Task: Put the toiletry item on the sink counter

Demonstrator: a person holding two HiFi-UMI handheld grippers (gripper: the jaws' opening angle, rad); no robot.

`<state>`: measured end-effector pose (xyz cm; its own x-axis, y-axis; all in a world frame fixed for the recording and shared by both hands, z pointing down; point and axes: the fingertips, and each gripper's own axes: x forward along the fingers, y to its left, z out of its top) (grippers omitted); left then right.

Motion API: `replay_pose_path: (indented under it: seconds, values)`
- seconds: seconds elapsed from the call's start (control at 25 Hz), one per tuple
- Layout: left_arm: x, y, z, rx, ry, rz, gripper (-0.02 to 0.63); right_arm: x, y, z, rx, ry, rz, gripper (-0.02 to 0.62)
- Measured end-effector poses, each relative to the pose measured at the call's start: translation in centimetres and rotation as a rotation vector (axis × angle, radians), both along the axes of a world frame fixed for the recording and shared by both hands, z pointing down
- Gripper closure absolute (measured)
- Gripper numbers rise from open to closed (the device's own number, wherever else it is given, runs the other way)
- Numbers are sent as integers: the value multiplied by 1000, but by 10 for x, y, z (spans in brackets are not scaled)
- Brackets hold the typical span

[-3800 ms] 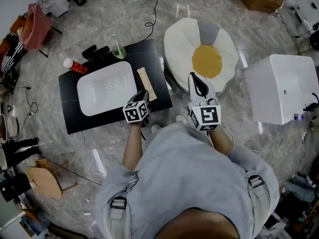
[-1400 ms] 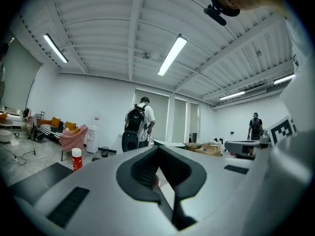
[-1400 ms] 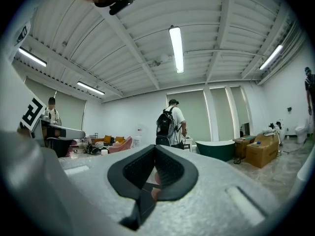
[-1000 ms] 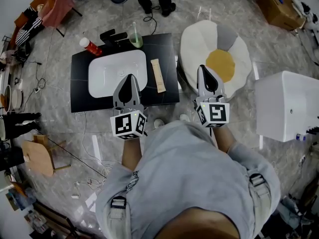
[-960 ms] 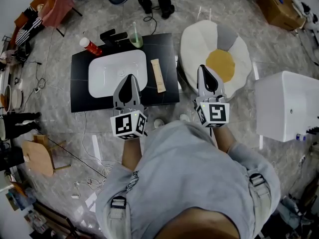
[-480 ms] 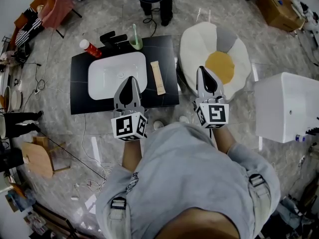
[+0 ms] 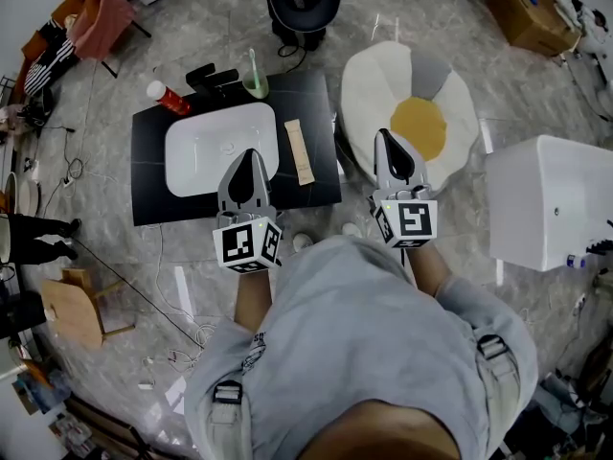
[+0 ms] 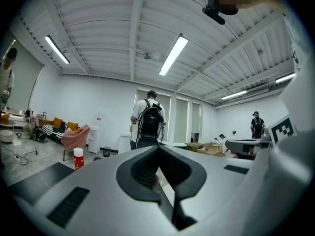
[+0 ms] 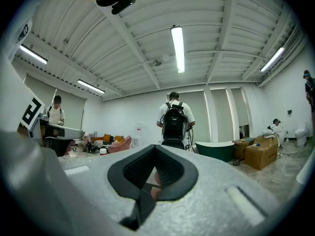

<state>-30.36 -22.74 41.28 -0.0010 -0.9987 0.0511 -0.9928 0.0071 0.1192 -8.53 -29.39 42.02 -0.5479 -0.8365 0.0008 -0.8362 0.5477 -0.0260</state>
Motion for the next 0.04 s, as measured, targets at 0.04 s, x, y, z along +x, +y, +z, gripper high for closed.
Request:
replay_pose_path:
  seconds: [0.04]
  values:
    - [0, -1, 0, 0, 1, 1, 600, 0, 0, 0, 0, 0, 0, 591]
